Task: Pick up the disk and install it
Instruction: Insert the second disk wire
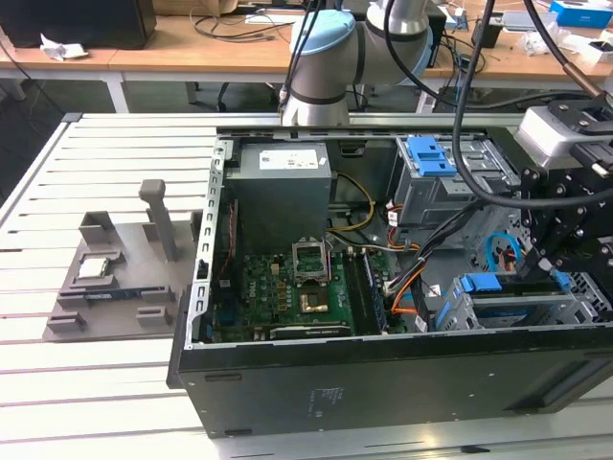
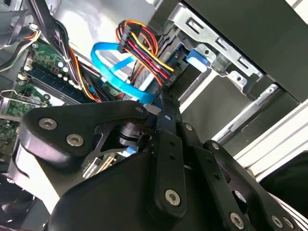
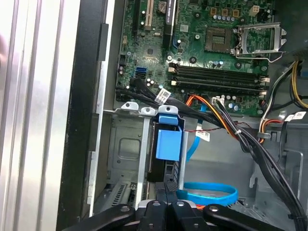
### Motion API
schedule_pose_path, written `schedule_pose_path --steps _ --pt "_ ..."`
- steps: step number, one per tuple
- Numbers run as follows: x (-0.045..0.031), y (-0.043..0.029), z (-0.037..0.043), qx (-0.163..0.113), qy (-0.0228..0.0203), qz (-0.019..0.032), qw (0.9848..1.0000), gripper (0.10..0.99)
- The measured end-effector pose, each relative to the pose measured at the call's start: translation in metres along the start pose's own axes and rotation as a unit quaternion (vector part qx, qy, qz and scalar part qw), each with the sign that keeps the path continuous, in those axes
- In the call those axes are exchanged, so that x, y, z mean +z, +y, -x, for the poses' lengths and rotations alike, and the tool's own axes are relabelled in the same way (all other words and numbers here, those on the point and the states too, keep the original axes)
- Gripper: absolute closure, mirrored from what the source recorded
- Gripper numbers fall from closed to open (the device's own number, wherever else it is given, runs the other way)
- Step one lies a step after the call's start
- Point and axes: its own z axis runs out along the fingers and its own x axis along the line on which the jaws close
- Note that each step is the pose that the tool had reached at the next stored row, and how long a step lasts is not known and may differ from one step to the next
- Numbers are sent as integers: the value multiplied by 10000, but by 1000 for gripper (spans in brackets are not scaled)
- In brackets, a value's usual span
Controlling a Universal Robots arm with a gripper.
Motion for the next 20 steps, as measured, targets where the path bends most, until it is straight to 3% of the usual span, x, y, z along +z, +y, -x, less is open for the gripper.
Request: schedule_pose_path --steps 4,16,17,20 --pt "2 -4 45 0 1 0 10000 980" --pt "32 -5 45 0 1 0 10000 973" --pt "24 -5 45 0 0 0 10000 910" --pt "-147 0 53 0 0 0 10000 910"
